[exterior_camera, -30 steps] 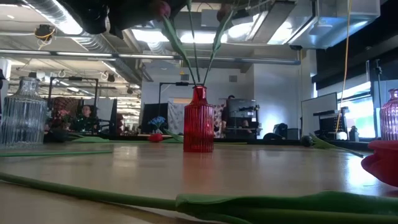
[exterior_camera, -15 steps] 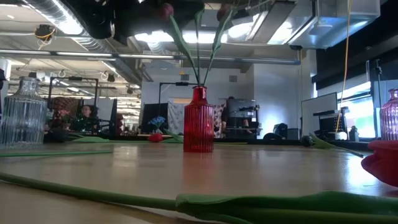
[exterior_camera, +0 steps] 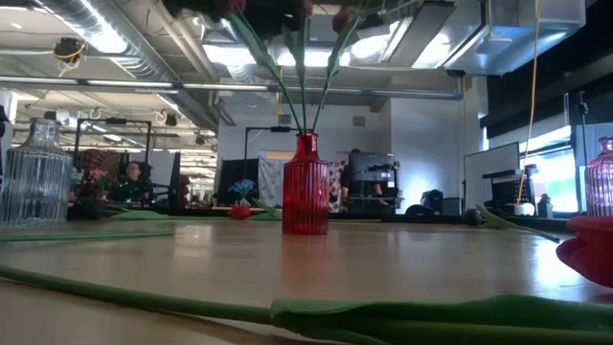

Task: Sort flowers into vase by color
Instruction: Put the dark red tulip into the red vase, then put the top right black tulip into the pink vase

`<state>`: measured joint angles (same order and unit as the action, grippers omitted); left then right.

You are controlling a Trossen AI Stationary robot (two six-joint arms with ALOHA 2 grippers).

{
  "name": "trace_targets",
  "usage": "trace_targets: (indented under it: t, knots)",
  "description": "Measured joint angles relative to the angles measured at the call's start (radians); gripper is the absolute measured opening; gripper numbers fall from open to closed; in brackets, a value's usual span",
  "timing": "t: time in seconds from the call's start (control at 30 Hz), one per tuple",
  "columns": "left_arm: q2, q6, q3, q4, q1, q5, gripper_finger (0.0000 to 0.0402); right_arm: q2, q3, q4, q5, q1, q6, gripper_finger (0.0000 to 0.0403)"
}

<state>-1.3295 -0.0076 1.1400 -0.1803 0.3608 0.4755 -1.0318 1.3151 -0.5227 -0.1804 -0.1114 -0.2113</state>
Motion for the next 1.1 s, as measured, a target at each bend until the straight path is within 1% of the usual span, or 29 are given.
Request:
trace_targets:
  t: [0.13, 0.23, 0.3, 0.37, 0.47, 0.57, 0.77, 0.83, 0.97, 1.1]
  knots:
    - [0.001, 0.087, 0.139, -0.266, -0.023, -0.098, 0.0158, 0.000, 0.000, -0.104, -0.008, -0.044, -0.067, 0.0269]
    - [0.001, 0.121, 0.221, -0.397, -0.029, -0.130, 0.0173, -0.002, -0.002, -0.209, -0.014, -0.092, -0.155, 0.0269]
    - [0.001, 0.123, 0.261, -0.431, -0.029, -0.134, 0.0180, -0.014, -0.014, -0.268, -0.012, -0.129, -0.240, 0.0269]
    - [0.003, 0.118, 0.277, -0.419, -0.029, -0.134, 0.0183, -0.030, -0.040, -0.339, -0.002, -0.168, -0.307, 0.0269]
    - [-0.001, 0.092, 0.272, -0.383, -0.036, -0.139, 0.0184, -0.064, -0.069, -0.367, 0.048, -0.217, -0.317, 0.0269]
    - [-0.012, 0.062, 0.250, -0.334, -0.051, -0.165, 0.0185, -0.083, -0.075, -0.361, 0.067, -0.232, -0.312, 0.0269]
    - [-0.012, 0.012, 0.175, -0.112, -0.081, -0.160, 0.0184, -0.085, -0.074, -0.320, 0.063, -0.229, -0.272, 0.0269]
    - [-0.012, 0.009, 0.149, -0.036, -0.086, -0.159, 0.0179, -0.083, -0.074, -0.314, 0.063, -0.229, -0.260, 0.0269]
    - [-0.011, -0.035, 0.058, 0.138, -0.087, -0.156, 0.0145, -0.083, -0.074, -0.316, 0.068, -0.229, -0.235, 0.0269]
    - [-0.012, -0.074, -0.053, 0.315, -0.093, -0.160, 0.0087, -0.083, -0.074, -0.316, 0.067, -0.229, -0.216, 0.0269]
